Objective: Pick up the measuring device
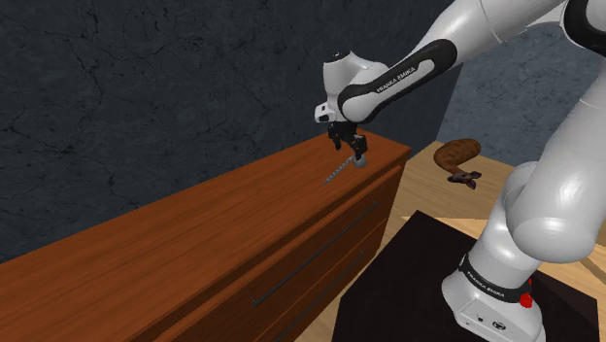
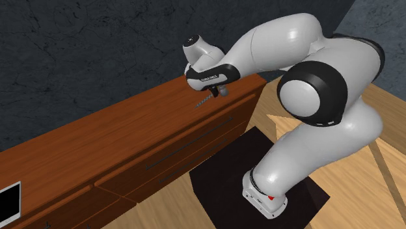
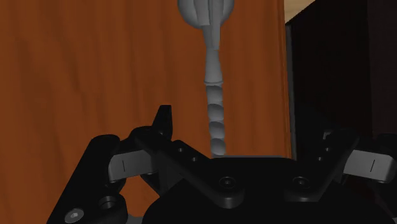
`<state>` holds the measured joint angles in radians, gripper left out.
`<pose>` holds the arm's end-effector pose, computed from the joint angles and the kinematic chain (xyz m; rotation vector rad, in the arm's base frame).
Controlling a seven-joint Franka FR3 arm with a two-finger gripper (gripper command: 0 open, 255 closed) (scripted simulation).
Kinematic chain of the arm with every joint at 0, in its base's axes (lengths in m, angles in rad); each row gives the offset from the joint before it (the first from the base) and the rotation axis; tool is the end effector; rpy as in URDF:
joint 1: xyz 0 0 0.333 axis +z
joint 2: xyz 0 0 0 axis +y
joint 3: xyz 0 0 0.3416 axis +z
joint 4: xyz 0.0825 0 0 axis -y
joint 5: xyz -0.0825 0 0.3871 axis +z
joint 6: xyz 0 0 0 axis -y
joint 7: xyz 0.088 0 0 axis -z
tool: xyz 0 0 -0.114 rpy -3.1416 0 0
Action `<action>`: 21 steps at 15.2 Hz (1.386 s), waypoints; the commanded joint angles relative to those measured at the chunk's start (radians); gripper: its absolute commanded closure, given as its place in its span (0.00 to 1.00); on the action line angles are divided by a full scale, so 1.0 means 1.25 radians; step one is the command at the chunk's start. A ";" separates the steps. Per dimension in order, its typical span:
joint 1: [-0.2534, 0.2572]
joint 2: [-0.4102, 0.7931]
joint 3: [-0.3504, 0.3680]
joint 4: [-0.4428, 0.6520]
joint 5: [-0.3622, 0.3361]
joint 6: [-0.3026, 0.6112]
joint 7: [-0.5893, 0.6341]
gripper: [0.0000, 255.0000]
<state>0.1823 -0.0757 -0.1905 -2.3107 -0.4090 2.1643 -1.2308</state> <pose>0.4940 -0.0226 0.3883 2.1577 1.9437 -0.3508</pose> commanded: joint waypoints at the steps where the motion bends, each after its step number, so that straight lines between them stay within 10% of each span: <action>1: 0.006 0.031 0.003 0.006 -0.008 0.033 -0.042 0.00; 10: 0.001 0.085 -0.001 -0.021 -0.023 0.111 -0.014 0.00; 11: 0.002 0.085 -0.001 -0.019 -0.023 0.109 -0.015 1.00; 21: 0.002 0.077 -0.001 -0.018 -0.021 0.101 -0.018 1.00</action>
<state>0.1843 0.0257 -0.1916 -2.3347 -0.4366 2.2962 -1.2511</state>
